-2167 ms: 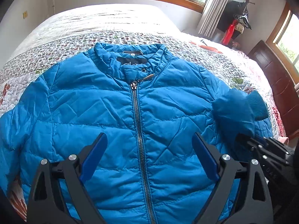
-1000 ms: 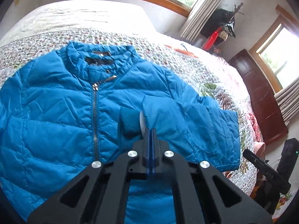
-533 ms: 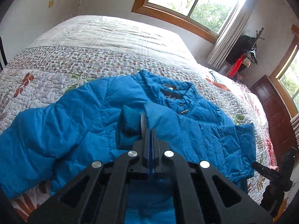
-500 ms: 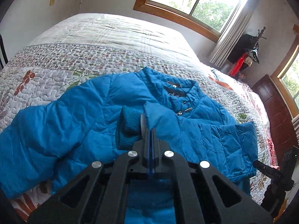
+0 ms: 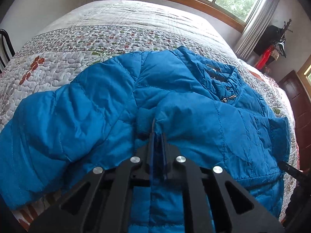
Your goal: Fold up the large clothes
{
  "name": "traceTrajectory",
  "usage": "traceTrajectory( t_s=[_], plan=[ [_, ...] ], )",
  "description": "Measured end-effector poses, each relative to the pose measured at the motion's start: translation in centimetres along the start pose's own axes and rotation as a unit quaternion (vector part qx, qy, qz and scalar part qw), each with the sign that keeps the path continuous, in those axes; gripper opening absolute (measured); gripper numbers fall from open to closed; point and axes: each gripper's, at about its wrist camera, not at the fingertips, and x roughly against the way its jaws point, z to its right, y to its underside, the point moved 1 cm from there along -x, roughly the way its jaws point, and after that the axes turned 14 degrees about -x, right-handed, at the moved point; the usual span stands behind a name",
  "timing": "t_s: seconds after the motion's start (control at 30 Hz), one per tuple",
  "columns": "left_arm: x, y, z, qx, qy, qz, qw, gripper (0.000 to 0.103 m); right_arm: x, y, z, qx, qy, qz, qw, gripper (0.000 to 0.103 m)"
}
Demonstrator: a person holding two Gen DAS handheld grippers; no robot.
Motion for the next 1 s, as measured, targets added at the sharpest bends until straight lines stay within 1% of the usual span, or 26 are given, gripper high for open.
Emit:
traceTrajectory(
  t_s=[0.03, 0.1, 0.13, 0.2, 0.27, 0.33, 0.43, 0.57, 0.63, 0.67, 0.73, 0.8, 1.0],
  plan=[
    [0.7, -0.1, -0.3, 0.005, 0.000, 0.002, 1.0000, 0.008, 0.7, -0.1, -0.2, 0.001, 0.002, 0.005, 1.000, 0.047],
    [2.6, -0.1, -0.5, 0.010, -0.003, 0.018, 0.9998, 0.006, 3.2, 0.1, -0.9, 0.018, 0.008, 0.037, 0.999, 0.047],
    [3.4, -0.2, -0.4, 0.009, -0.004, 0.025, 0.9996, 0.007, 4.5, 0.2, -1.5, 0.028, 0.006, 0.054, 0.998, 0.047],
    [4.9, -0.5, 0.7, -0.003, 0.005, 0.036, 0.9993, 0.008, 6.4, 0.3, -2.9, 0.040, -0.024, 0.065, 0.997, 0.048],
    [5.2, -0.7, 2.6, -0.026, 0.007, 0.029, 0.9992, 0.018, 6.9, 0.4, -4.7, 0.050, -0.053, 0.053, 0.996, 0.048],
    [4.6, -0.6, 4.6, -0.042, 0.016, 0.019, 0.9988, 0.019, 5.8, 0.5, -6.5, 0.063, -0.052, 0.036, 0.996, 0.048],
    [2.5, -0.3, 6.2, -0.050, 0.010, -0.005, 0.9987, 0.019, 2.9, 0.6, -8.3, 0.073, -0.038, 0.011, 0.997, 0.048],
    [-0.6, 0.6, 5.8, -0.049, -0.002, -0.040, 0.9980, 0.019, -0.6, 0.9, -8.4, 0.072, -0.023, -0.017, 0.997, 0.048],
    [-1.6, 1.1, 5.6, -0.054, 0.004, -0.051, 0.9972, 0.018, -2.2, 1.0, -7.9, 0.065, -0.018, -0.032, 0.997, 0.047],
    [-2.0, 1.4, 5.3, -0.053, 0.012, -0.055, 0.9970, 0.018, -2.8, 1.0, -7.7, 0.062, -0.018, -0.036, 0.997, 0.044],
    [-2.3, 1.7, 4.8, -0.047, 0.027, -0.053, 0.9971, 0.018, -3.5, 1.2, -7.3, 0.064, -0.017, -0.036, 0.997, 0.044],
    [-2.3, 1.9, 4.6, -0.047, 0.032, -0.049, 0.9972, 0.018, -4.0, 1.5, -7.2, 0.066, -0.013, -0.033, 0.997, 0.044],
    [-2.3, 2.3, 4.8, -0.052, 0.024, -0.038, 0.9976, 0.018, -4.4, 1.6, -7.3, 0.063, -0.008, -0.023, 0.998, 0.044]
  ],
)
